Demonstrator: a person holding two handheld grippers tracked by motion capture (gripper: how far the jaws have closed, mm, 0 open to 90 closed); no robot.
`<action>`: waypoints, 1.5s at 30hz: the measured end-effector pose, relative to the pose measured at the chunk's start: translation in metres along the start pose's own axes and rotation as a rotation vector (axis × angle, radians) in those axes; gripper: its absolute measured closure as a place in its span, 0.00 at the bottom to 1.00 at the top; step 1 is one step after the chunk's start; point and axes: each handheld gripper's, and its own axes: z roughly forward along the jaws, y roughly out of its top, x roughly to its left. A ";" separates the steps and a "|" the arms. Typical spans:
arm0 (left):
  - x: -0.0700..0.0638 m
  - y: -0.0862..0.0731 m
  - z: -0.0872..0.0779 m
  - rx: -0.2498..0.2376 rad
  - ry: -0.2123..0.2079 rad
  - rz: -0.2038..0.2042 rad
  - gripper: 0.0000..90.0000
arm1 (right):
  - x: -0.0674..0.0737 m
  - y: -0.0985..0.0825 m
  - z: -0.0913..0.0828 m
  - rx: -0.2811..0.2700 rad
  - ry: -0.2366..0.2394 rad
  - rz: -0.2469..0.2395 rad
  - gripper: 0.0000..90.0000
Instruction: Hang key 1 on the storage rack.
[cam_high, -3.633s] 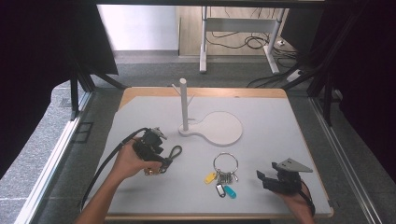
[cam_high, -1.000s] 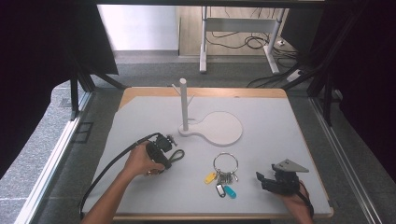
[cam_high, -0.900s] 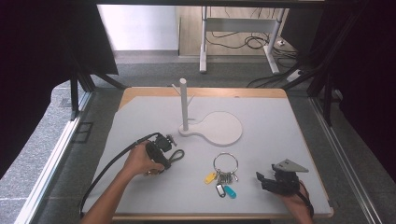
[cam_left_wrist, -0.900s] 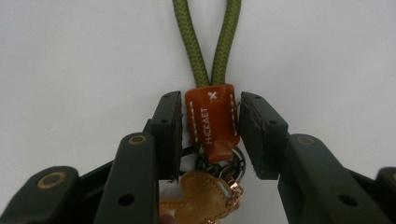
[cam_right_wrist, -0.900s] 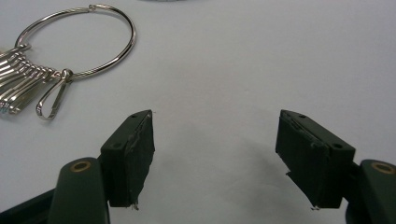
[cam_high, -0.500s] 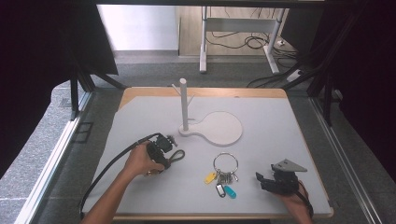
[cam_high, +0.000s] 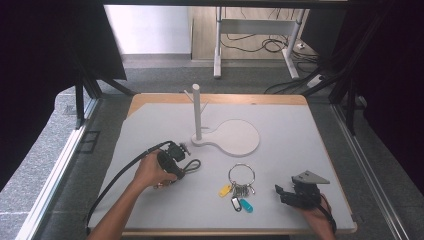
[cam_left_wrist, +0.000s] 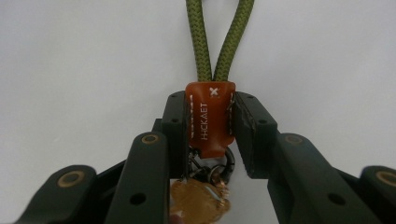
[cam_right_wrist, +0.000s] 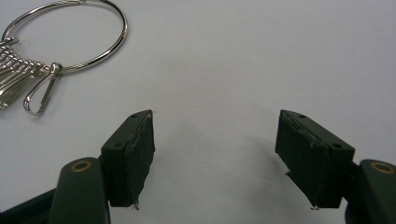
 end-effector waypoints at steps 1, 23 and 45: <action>0.001 -0.001 -0.003 -0.010 -0.005 -0.005 0.75 | -0.001 0.000 0.000 -0.002 -0.002 0.002 0.32; 0.024 -0.027 -0.080 -0.244 -0.068 -0.050 0.75 | -0.007 0.000 -0.002 -0.004 -0.010 0.023 0.32; 0.050 -0.027 -0.107 -0.367 -0.174 -0.054 0.75 | -0.008 -0.001 -0.001 0.006 -0.012 0.025 0.33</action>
